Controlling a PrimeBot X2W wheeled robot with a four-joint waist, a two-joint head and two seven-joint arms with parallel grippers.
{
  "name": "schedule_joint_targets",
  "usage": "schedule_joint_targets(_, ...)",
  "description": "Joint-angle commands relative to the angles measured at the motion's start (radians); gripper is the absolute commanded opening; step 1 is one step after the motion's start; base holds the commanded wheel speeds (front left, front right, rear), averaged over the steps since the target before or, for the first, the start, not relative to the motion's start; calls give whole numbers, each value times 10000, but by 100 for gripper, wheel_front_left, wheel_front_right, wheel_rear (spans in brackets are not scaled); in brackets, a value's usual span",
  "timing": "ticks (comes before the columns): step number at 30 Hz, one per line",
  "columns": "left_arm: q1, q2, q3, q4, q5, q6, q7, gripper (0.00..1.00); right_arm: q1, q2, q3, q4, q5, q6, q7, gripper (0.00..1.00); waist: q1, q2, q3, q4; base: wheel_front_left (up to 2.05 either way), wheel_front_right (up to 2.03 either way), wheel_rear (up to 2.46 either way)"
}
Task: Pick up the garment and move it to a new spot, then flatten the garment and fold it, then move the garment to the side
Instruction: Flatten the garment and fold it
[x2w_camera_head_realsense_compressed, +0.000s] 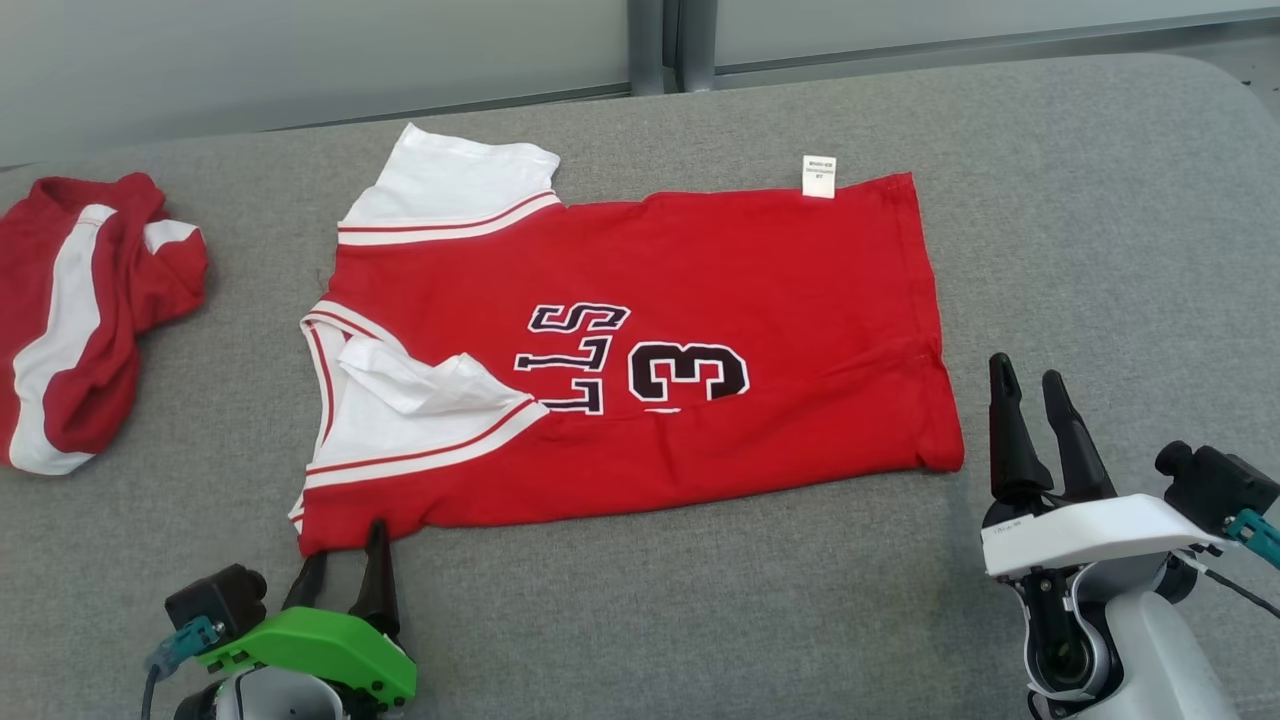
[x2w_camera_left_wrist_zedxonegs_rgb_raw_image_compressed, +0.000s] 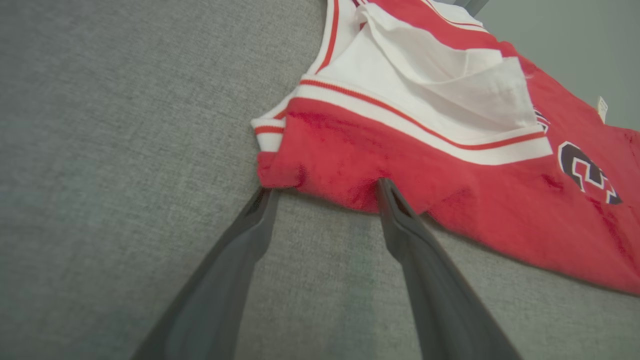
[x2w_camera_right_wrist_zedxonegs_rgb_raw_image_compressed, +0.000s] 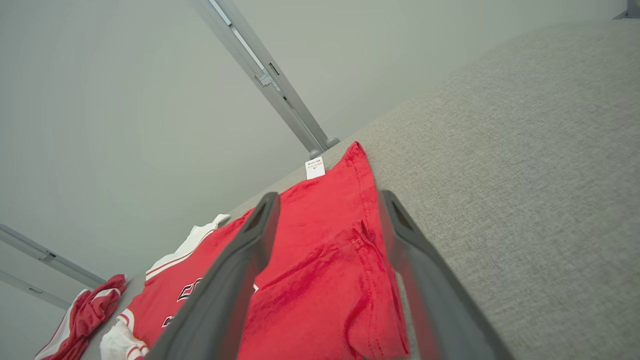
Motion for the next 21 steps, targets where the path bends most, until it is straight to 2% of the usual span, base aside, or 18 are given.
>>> schedule_joint_targets(1,-193,-14,-16,-59,-117,-60,91,100,47,-31,-28,-64,-15,4,16,100,0,59,12,-68,0,0,0)
schedule_joint_targets(2,-245,-17,-16,-80,-198,-61,101,100,53,-31,-29,-74,-10,4,24,100,0,59,18,-103,0,0,0)
schedule_joint_targets(4,-366,-19,17,-106,-371,-62,126,92,76,-31,-26,-99,1,4,36,100,0,59,26,-176,0,0,0)
schedule_joint_targets(5,-425,-19,43,-115,-423,-49,115,77,96,-31,-39,-103,7,4,34,100,0,59,27,-209,0,0,0)
schedule_joint_targets(6,-492,-26,69,-119,-485,-29,74,69,117,-31,-48,-106,3,4,31,100,0,59,29,-238,0,0,0)
schedule_joint_targets(11,-727,-26,193,-82,-645,67,-121,37,223,-31,-117,13,-53,4,111,100,0,59,33,-350,0,0,0)
schedule_joint_targets(12,-760,-3,199,-86,-610,84,-206,25,274,-31,-113,82,-86,4,229,100,0,59,31,-356,0,0,0)
schedule_joint_targets(13,-796,17,210,-114,-585,80,-294,4,322,-26,-95,172,-125,4,334,100,0,59,29,-356,0,0,0)
schedule_joint_targets(14,-825,28,224,-157,-570,70,-404,0,358,-28,-82,269,-139,4,471,100,0,59,30,-352,0,0,0)
schedule_joint_targets(21,-806,63,28,-468,-317,30,-803,0,320,-30,110,1037,-294,4,1070,100,0,59,55,-197,0,0,0)
